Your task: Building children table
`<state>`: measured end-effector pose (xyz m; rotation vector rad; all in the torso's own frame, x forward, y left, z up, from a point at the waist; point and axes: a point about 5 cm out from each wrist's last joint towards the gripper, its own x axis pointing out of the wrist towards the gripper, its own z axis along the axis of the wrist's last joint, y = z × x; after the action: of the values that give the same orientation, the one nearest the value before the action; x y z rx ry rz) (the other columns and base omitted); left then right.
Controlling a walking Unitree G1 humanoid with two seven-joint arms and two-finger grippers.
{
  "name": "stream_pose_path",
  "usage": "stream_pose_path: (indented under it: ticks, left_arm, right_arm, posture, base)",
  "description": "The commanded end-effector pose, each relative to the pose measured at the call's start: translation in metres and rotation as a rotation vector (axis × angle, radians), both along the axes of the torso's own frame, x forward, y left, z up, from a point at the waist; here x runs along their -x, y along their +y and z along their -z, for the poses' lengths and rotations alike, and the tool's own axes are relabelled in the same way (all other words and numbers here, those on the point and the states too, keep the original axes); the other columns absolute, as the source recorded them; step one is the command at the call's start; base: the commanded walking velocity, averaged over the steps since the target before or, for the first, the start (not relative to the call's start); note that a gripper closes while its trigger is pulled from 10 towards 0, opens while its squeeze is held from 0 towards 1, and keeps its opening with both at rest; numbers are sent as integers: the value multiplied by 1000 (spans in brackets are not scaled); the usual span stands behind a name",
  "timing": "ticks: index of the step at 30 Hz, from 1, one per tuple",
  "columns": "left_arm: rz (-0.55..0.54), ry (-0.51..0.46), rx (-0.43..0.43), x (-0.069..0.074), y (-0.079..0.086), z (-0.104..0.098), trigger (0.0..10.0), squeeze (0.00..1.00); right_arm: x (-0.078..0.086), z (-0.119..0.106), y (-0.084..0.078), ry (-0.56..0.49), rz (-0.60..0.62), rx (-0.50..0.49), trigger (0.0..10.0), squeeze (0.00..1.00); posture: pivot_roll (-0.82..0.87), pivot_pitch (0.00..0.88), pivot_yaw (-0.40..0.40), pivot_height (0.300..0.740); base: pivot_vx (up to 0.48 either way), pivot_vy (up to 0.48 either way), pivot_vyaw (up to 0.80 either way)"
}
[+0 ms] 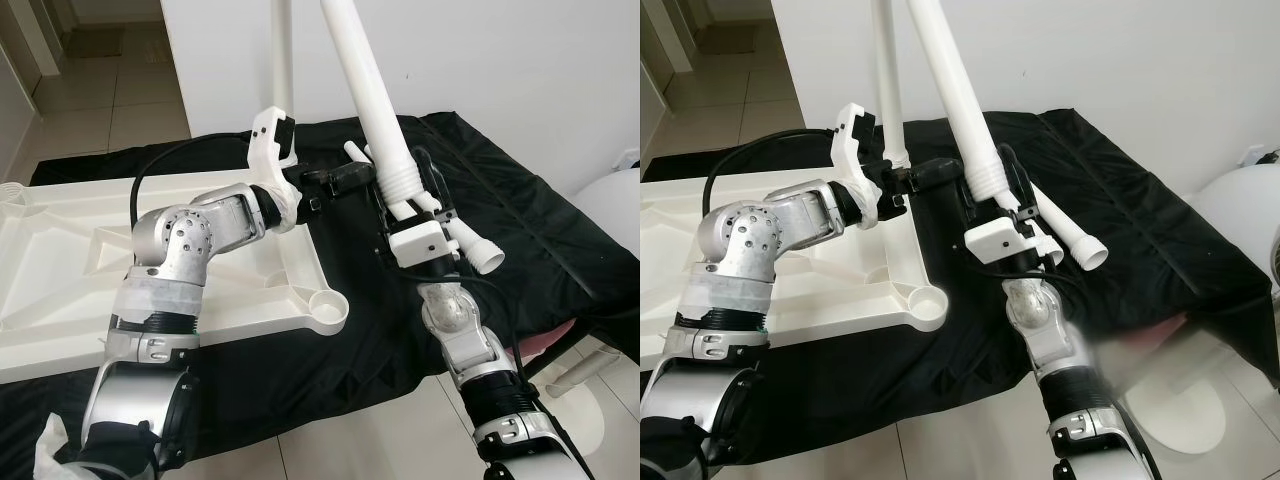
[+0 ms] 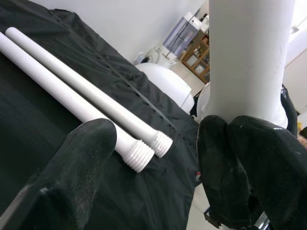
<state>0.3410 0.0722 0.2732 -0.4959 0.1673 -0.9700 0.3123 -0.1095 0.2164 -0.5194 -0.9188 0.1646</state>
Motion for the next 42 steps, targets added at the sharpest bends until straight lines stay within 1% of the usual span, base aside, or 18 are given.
stream_pose_path:
  ticks: [1,3,9,10,11,13,15,16,21,25,26,29,33,35,36,37,40,42]
  left_arm:
    - [191,-51,83,8,-5,-8,10000,0]
    - [188,-49,113,7,-2,-13,10000,0]
    - [197,-45,140,7,2,-17,10000,0]
    - [206,-43,170,8,4,-20,10000,0]
    - [206,-43,170,8,4,-20,10000,0]
    - [221,-31,230,7,8,-26,10000,0]
    - [221,-31,230,7,8,-26,10000,0]
    - [220,-27,248,6,10,-28,10000,0]
    - [210,-17,266,2,11,-31,10000,0]
    - [203,-16,264,0,12,-32,10000,0]
    - [179,-3,259,-5,13,-32,10000,0]
    - [163,6,255,-9,13,-32,10000,0]
    - [99,20,262,-21,20,-36,10000,0]
    - [99,20,262,-21,20,-36,10000,0]
    - [78,20,257,-24,23,-38,10000,0]
    - [78,20,257,-24,23,-38,10000,0]
    - [-35,39,262,-41,40,-48,10000,0]
    - [-58,48,268,-44,44,-49,10000,0]
  right_arm:
    - [2,-3,5,-27,-24,18,10000,0]
    - [3,4,6,-8,-26,38,10000,0]
    - [3,10,9,13,-36,59,10000,0]
    - [4,14,11,22,-42,73,10000,0]
    - [4,14,11,22,-42,73,10000,0]
    - [6,21,15,41,-61,104,10000,0]
    - [6,21,15,41,-61,104,10000,0]
    - [8,26,19,51,-82,133,10000,0]
    - [15,37,24,68,-123,190,10000,0]
    - [18,40,24,69,-132,203,10000,0]
    - [22,43,24,71,-144,219,10000,0]
    - [25,46,23,74,-152,230,10000,0]
    - [35,53,23,78,-181,255,10000,0]
    - [35,53,23,78,-181,255,10000,0]
    - [37,54,23,79,-188,262,10000,0]
    - [37,54,23,79,-188,262,10000,0]
    - [41,57,19,76,-196,280,10000,0]
    - [42,57,19,75,-196,283,10000,0]
  posture:
    - [-41,16,22,740]
    - [-38,15,18,740]
    - [-37,19,14,740]
    - [-36,20,13,740]
    - [-36,20,13,740]
    - [-36,20,13,740]
    - [-36,20,13,740]
    - [-37,26,9,740]
    - [-39,27,9,740]
    - [-40,30,10,740]
    - [-47,31,12,740]
    - [-47,31,12,740]
    - [-55,35,13,740]
    - [-55,35,13,740]
    - [-55,35,13,740]
    - [-55,35,13,740]
    - [-61,41,14,740]
    - [-61,41,15,740]
  base:
    - [0,0,0]
    - [0,0,0]
    - [0,0,0]
    - [0,0,0]
    - [0,0,0]
    - [0,0,0]
    - [0,0,0]
    - [0,0,0]
    - [0,0,0]
    - [0,0,0]
    - [0,0,0]
    - [0,0,0]
    - [0,0,0]
    - [0,0,0]
    - [0,0,0]
    - [0,0,0]
    - [0,0,0]
    - [0,0,0]
